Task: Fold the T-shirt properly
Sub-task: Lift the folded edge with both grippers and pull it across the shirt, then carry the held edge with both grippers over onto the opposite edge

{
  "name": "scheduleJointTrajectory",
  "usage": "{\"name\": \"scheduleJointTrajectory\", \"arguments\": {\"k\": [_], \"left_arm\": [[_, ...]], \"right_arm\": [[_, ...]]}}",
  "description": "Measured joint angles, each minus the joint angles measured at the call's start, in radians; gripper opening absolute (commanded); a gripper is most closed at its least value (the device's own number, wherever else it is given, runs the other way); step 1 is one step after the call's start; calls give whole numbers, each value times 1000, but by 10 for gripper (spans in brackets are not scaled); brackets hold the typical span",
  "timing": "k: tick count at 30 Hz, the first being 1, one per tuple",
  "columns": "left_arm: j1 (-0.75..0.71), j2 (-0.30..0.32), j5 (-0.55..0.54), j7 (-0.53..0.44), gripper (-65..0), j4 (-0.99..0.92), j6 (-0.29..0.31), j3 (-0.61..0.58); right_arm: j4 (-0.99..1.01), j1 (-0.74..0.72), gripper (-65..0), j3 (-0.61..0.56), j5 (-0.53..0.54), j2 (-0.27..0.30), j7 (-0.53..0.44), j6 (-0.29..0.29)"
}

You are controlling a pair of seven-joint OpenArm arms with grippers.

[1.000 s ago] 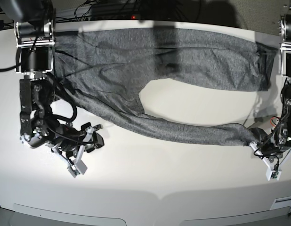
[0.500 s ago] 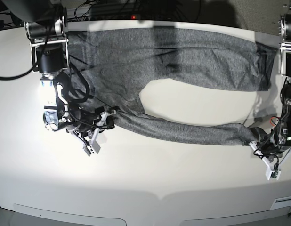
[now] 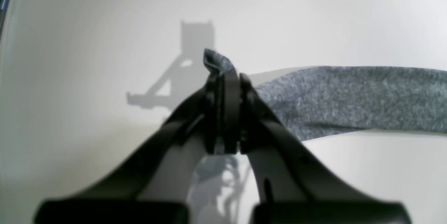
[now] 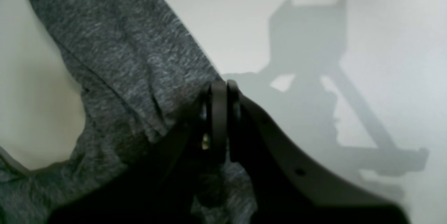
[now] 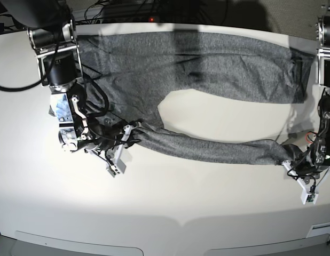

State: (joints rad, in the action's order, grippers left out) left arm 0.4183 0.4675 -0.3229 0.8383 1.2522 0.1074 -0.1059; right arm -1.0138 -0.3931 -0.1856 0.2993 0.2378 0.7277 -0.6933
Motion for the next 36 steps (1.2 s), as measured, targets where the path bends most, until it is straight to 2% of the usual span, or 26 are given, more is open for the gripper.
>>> {"name": "scheduleJointTrajectory", "arguments": {"k": [4,7,12,15,20,24,28,36], "left_arm": [[0,-12,0,1,-650,0,0,0],[0,-19,0,1,-650,0,2,0],[0,-16,0,4,-650,0,3,0],[-3,-16,0,38,-650,27,3,0],[-3,-13,2,55,-650,132,2,0],[-2,-3,14,69,-650,227,3,0],[-1,1,15,90,-650,264,3,0],[3,6,80,93,-650,265,4,0]], "right_arm": [[3,-33,-650,34,-10,-3,50,0],[-8,-56,-650,57,24,1,120,0],[-82,-64,-650,61,43,3,143,0],[-131,-61,-650,61,44,3,158,0],[-219,-61,-650,61,123,6,210,0],[-287,-62,-650,61,123,42,209,-1],[-312,-63,-650,61,185,87,259,0],[-322,-64,-650,61,201,103,245,0]]}}
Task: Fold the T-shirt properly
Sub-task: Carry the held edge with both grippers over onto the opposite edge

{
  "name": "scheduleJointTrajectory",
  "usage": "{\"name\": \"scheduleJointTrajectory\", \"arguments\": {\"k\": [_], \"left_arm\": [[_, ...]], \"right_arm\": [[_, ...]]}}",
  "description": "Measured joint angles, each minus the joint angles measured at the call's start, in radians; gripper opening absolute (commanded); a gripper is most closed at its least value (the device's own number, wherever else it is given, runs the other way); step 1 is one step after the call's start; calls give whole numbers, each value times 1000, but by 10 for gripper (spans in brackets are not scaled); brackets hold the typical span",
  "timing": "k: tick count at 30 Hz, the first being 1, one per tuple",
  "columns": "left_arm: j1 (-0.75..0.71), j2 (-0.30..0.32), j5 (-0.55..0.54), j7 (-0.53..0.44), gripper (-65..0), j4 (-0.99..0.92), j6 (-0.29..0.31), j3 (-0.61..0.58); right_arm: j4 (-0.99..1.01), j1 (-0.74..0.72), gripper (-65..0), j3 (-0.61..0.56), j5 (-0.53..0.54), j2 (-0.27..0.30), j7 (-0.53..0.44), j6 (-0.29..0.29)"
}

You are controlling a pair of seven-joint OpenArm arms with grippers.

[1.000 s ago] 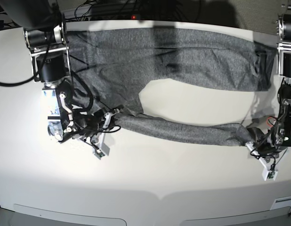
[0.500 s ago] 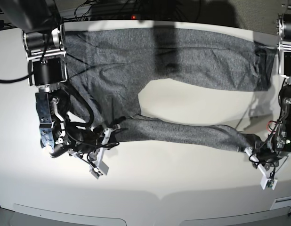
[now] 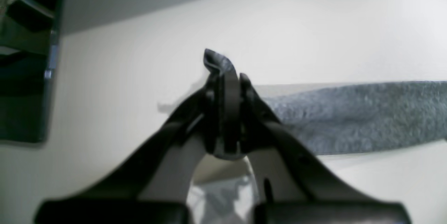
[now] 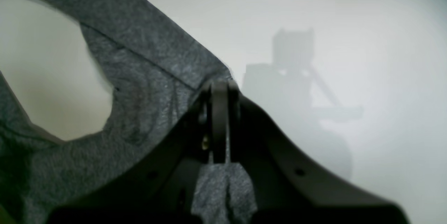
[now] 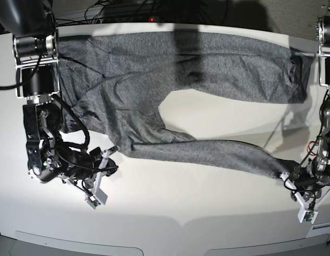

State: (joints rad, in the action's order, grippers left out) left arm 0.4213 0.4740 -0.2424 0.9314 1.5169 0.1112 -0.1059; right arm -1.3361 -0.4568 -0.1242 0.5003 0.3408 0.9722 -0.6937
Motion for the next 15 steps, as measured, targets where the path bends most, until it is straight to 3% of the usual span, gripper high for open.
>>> {"name": "scheduleJointTrajectory", "arguments": {"k": [8,11,12,15], "left_arm": [[13,63,-28,42,-650,2,-4,0],[9,57,-62,43,-650,2,1,-1],[10,58,-67,41,-650,2,1,-1],[11,60,-58,42,-650,2,0,-1]], "right_arm": [[5,-5,-650,0,0,-5,32,0],[36,-6,-425,0,-4,-32,-21,0],[61,-7,-383,0,-23,-45,-62,0],[162,-8,-369,0,-108,-83,-168,0]]}}
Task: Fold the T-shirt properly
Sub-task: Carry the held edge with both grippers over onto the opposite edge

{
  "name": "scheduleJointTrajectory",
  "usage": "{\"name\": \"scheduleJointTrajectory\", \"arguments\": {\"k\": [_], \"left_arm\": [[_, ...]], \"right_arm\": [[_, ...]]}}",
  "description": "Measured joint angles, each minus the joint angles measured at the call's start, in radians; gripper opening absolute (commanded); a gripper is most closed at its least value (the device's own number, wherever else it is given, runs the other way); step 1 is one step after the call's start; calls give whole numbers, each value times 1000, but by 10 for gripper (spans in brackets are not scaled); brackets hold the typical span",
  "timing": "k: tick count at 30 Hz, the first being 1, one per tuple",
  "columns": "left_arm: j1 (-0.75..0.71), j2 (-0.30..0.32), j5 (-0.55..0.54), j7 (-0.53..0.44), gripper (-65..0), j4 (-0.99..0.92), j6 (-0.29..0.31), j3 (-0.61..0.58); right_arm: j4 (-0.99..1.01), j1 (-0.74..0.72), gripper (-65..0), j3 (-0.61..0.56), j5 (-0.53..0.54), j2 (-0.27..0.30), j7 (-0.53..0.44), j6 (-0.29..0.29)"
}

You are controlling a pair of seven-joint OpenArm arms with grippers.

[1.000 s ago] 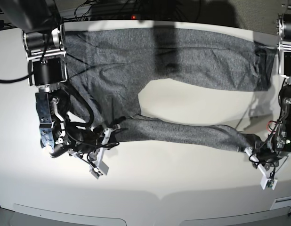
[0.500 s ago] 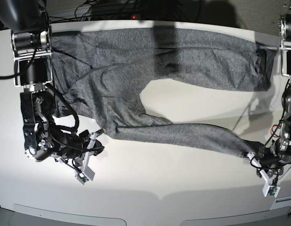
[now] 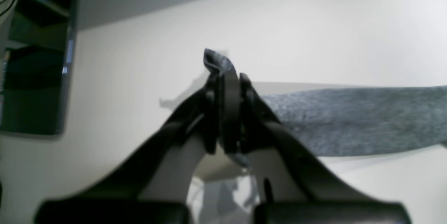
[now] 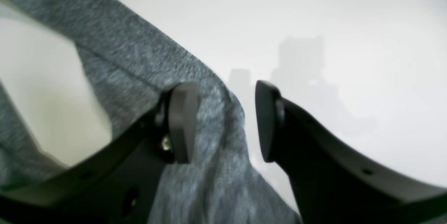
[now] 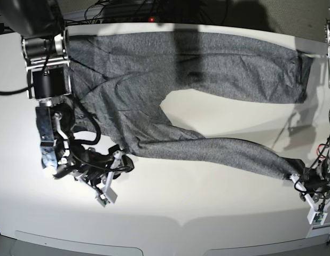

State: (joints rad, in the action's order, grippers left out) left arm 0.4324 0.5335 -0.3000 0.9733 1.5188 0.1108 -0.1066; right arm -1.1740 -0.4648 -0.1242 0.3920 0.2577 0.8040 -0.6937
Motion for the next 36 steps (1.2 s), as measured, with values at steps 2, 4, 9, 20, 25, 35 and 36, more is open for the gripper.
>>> {"name": "scheduleJointTrajectory", "arguments": {"k": [2,4,9,20,25,35,36], "left_arm": [[0,1,-2,7,-650,0,0,0],[-1,0,-1,6,-650,0,0,0],[-9,-2,-6,6,-650,0,0,0],[-9,-2,-9,3,-650,0,0,0],[-9,-2,-8,3,-650,0,0,0],[-9,-2,-8,-27,-650,0,0,0],[-9,-2,-8,-27,-650,0,0,0]], "right_arm": [[77,0,-369,0,-43,-20,-30,1],[141,1,-369,0,-98,-33,-24,0],[201,5,-370,0,-142,-36,-58,0],[259,-4,-484,-33,-180,-39,-69,1],[259,-16,-650,-48,-121,-39,-6,0],[253,-80,-650,-49,-105,-36,54,0],[239,-84,-650,-49,-78,-33,64,0]]}}
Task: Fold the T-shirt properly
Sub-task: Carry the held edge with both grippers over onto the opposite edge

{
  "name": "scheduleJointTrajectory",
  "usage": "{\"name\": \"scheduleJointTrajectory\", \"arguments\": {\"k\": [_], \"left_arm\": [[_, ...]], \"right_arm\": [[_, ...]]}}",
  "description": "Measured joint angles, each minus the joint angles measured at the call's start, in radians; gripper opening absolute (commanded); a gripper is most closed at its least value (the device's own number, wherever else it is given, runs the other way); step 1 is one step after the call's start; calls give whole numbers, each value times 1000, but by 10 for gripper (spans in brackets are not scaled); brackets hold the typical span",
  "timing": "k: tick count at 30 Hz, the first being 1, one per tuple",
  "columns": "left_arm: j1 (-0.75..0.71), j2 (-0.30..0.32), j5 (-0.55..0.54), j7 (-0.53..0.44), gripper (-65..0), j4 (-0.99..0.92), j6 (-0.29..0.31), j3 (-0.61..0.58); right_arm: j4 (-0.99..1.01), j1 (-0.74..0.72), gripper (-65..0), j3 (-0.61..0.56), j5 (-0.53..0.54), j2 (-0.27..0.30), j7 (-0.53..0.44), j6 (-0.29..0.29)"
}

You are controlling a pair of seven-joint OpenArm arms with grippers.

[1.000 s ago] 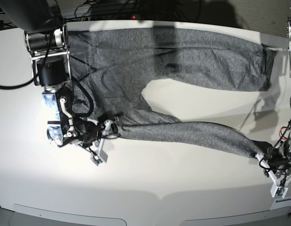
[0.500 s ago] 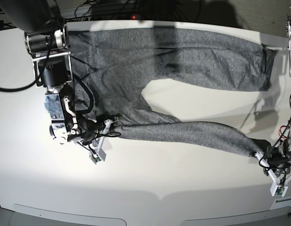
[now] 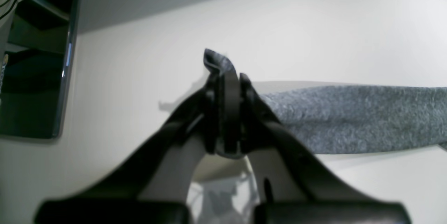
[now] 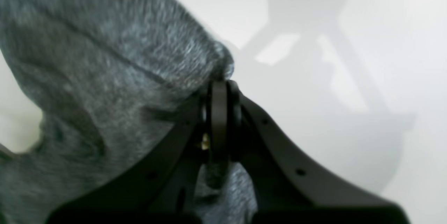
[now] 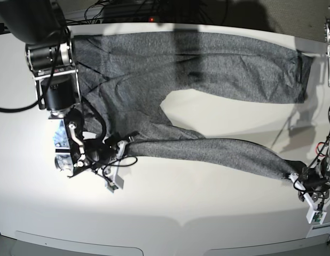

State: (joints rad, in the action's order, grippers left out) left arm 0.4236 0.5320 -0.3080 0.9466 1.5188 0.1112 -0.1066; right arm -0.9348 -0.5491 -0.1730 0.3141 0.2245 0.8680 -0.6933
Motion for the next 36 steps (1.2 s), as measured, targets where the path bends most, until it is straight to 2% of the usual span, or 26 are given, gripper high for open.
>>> {"name": "scheduleJointTrajectory", "arguments": {"k": [2,10,15,21,27,31,36], "left_arm": [[0,0,0,0,-650,0,0,0],[-3,0,0,33,-650,0,0,0],[-64,0,1,24,-650,29,-3,0],[-199,0,39,17,-650,86,-3,-1],[-322,0,43,25,-650,176,-1,-1],[-402,0,90,43,-650,281,-8,0],[-491,3,168,90,-650,425,-20,0]], "right_arm": [[-35,-2,-650,0,32,2,1,0],[-132,4,-650,0,29,0,5,0],[-225,37,-650,0,29,8,27,-1],[-413,112,-650,0,32,76,80,-1],[-601,222,-650,14,111,150,145,-2],[-732,298,-650,72,112,177,174,-2],[-835,409,-650,175,182,208,187,-1]]}}
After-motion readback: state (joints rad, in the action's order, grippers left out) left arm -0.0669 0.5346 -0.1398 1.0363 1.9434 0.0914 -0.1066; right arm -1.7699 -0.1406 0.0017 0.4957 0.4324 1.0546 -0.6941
